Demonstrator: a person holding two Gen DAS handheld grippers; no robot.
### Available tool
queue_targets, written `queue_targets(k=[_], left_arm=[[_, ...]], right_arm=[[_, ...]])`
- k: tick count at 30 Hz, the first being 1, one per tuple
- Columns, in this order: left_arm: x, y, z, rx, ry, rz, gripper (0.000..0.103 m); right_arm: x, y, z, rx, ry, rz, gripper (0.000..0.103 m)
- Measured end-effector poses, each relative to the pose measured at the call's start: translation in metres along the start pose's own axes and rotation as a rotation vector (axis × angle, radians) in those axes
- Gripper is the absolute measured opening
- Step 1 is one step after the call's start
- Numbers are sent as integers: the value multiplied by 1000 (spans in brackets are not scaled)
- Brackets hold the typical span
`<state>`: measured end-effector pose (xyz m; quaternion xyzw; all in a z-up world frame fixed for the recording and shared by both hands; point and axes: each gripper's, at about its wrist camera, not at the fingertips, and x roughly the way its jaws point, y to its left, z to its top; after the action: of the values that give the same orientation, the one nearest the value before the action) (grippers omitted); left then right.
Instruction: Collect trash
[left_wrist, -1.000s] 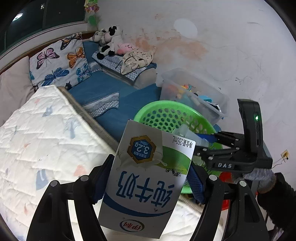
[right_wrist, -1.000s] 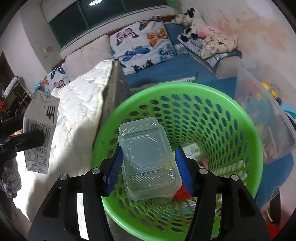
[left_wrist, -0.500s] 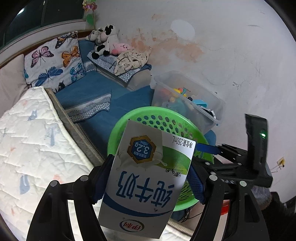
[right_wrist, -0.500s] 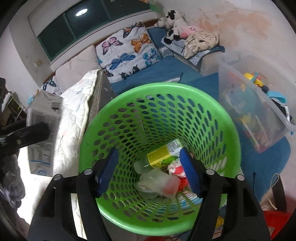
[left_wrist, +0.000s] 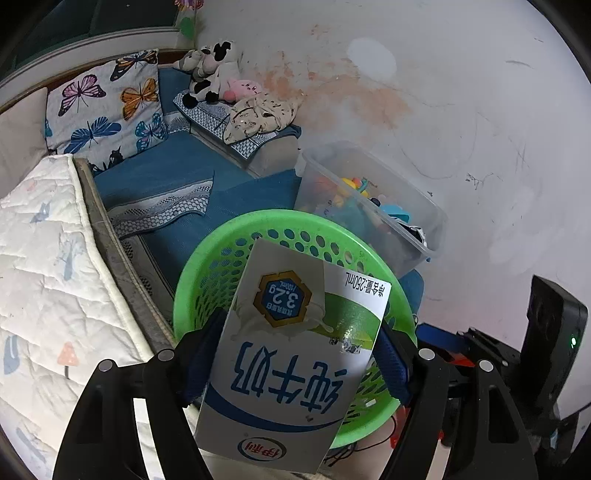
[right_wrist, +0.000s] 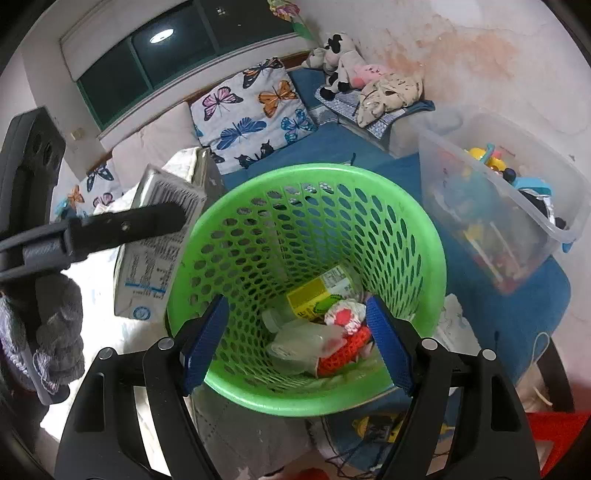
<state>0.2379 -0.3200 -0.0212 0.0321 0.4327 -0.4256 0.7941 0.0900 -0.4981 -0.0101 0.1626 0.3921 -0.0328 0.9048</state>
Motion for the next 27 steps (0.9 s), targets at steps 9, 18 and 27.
queue_targets(k=[9, 18, 27], left_arm=[[5, 2, -6, -29, 6, -14, 82], [-27, 10, -17, -25, -45, 54, 82], [-65, 27, -39, -21, -93, 183, 83]], right_arm=[[-5, 2, -10, 10, -12, 9, 77], [-9, 20, -17, -34, -17, 14, 82], [-7, 45, -21, -76, -14, 30, 85]])
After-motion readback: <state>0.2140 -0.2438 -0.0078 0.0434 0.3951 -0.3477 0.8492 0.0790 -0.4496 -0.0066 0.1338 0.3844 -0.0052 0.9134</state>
